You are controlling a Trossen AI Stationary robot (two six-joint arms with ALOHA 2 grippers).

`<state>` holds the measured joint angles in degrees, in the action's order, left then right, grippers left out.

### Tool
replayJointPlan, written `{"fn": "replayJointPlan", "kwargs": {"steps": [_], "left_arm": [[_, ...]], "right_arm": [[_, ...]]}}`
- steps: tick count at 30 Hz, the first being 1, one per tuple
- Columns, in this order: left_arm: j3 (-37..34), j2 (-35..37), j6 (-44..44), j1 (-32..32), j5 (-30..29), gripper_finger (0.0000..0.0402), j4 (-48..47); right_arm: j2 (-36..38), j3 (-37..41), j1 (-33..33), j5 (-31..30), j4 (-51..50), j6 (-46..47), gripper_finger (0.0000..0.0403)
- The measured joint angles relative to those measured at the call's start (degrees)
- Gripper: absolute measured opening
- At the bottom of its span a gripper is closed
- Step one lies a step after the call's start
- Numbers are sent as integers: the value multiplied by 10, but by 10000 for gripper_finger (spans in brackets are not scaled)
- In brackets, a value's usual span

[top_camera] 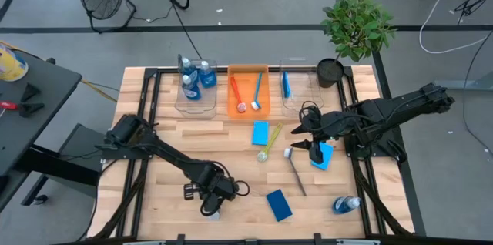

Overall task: Pick & Place Kitchen Sink Supplies
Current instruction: Put the gray dish brush into the orange bin

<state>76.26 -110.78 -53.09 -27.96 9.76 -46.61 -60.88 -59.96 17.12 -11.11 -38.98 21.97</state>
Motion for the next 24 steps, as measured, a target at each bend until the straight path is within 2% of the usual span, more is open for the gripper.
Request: {"fn": "replayJointPlan", "kwargs": {"steps": [13, 24], "left_arm": [[157, 3, 16, 51, -65, 53, -149], [276, 3, 43, 139, -131, 53, -248]], "right_arm": [[0, 0, -1, 0, 0, -64, 217], [0, 0, -1, 0, -1, -93, 217]]}}
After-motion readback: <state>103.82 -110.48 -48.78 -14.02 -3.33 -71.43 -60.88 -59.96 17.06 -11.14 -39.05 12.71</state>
